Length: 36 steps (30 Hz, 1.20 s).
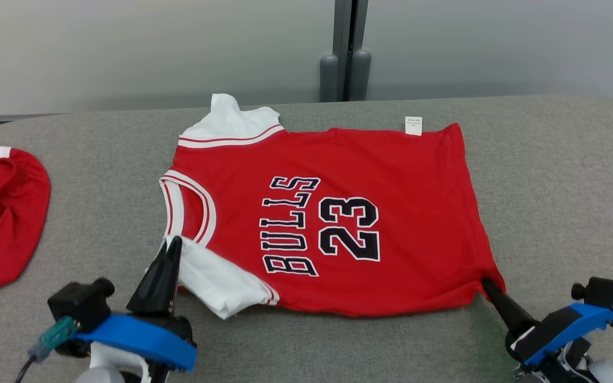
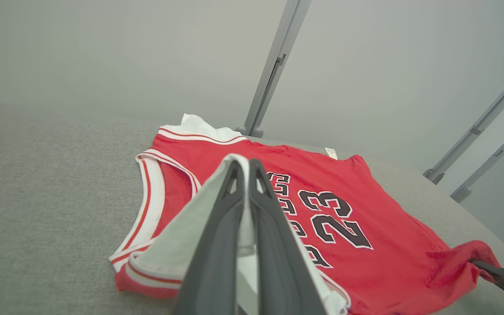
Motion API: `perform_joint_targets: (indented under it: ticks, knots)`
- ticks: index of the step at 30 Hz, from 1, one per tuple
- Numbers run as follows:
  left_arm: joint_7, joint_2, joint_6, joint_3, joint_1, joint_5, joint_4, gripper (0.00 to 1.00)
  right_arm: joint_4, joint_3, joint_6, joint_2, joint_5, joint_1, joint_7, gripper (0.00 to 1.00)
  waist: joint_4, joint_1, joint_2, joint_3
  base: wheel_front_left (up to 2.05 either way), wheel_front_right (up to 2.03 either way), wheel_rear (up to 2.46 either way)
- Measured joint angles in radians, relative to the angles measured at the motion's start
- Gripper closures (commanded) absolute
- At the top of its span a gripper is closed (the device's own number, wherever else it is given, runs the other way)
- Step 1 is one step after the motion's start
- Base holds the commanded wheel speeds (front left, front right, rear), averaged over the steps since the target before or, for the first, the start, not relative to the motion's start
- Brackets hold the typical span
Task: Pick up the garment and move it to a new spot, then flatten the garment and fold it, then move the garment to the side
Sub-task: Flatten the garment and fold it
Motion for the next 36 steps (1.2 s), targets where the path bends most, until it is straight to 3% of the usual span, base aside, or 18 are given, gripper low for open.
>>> perform_joint_targets:
  ticks: [11,20,21,22,23,30,36]
  knots:
    - [0.046,-0.006,-0.055,-0.032,-0.366,-0.012,0.352,1.00,0.119,-0.076,0.000,0.100,0.006,-0.215,0.121,1.00,-0.025,0.0002,0.0002,0.069,0.00,0.00,0.00]
    - [-0.016,-0.029,-0.067,-0.078,-0.562,-0.024,0.634,1.00,0.263,-0.112,0.000,0.161,-0.042,-0.375,0.096,1.00,-0.031,0.0001,0.0002,0.111,0.00,0.00,0.00]
    - [-0.022,-0.033,-0.067,-0.086,-0.576,-0.024,0.660,1.00,0.282,-0.111,0.000,0.165,-0.051,-0.384,0.091,0.62,-0.031,0.0002,0.0002,0.111,0.00,0.00,0.00]
    - [-0.036,-0.034,-0.067,-0.094,-0.589,-0.020,0.685,0.53,0.295,-0.109,0.000,0.166,-0.061,-0.390,0.085,0.20,-0.029,0.0001,0.0003,0.111,0.00,0.00,0.00]
    - [-0.049,-0.035,-0.067,-0.107,-0.602,-0.013,0.704,0.00,0.302,-0.112,0.000,0.168,-0.063,-0.395,0.076,0.00,-0.027,0.0002,0.0003,0.110,0.00,0.00,0.00]
    - [-0.109,-0.048,-0.068,-0.152,-0.607,-0.031,0.743,0.00,0.311,-0.086,0.000,0.140,-0.121,-0.369,0.011,0.00,-0.014,-0.0001,0.0002,0.066,0.00,0.00,0.00]
    - [-0.118,-0.030,-0.068,-0.151,-0.484,-0.038,0.732,0.00,0.316,-0.040,0.000,0.073,-0.207,-0.294,-0.036,0.00,-0.007,-0.0002,0.0001,0.033,0.00,0.00,0.00]
